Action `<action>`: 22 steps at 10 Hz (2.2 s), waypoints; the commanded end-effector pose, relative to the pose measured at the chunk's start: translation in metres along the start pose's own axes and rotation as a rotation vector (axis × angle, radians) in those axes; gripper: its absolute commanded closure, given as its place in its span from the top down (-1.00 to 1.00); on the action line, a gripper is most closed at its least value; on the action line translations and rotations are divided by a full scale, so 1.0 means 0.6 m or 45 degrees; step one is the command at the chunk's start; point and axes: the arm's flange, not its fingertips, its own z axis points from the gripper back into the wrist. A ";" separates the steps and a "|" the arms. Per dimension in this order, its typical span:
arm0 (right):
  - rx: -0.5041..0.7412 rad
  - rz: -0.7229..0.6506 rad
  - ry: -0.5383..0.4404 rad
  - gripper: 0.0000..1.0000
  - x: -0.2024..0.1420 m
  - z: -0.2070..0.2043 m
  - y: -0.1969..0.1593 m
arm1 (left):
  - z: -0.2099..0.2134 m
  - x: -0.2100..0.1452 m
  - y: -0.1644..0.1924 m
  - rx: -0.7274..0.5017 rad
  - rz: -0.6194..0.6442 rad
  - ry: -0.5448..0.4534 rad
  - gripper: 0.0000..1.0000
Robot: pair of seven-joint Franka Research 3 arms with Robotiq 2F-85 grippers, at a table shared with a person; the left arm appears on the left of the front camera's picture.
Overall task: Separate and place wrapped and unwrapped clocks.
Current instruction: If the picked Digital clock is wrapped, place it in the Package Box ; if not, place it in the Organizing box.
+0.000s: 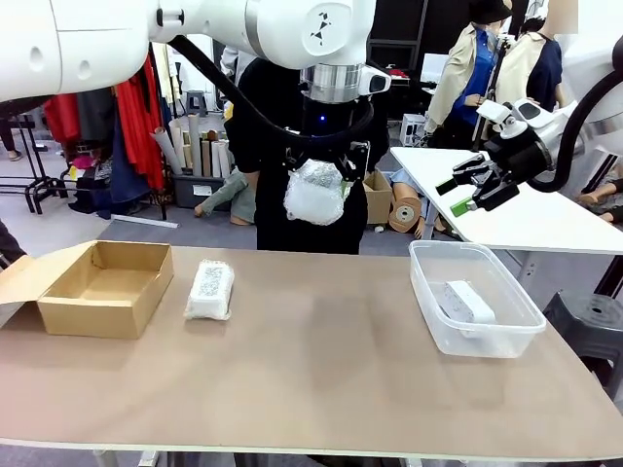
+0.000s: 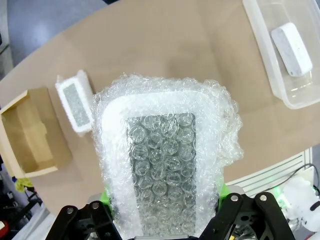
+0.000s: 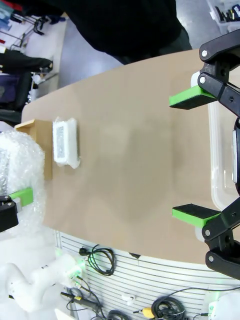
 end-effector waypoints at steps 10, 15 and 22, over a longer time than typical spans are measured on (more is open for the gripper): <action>-0.004 0.006 0.001 1.00 0.004 0.003 0.001 | 0.094 -0.088 0.163 -0.042 -0.021 -0.073 -1.00; -0.004 0.006 0.001 1.00 0.004 0.003 0.001 | 0.065 -0.130 0.323 0.203 0.155 -0.168 -1.00; -0.004 0.006 0.001 1.00 0.004 0.003 0.001 | 0.058 -0.115 0.355 0.209 0.191 -0.129 -1.00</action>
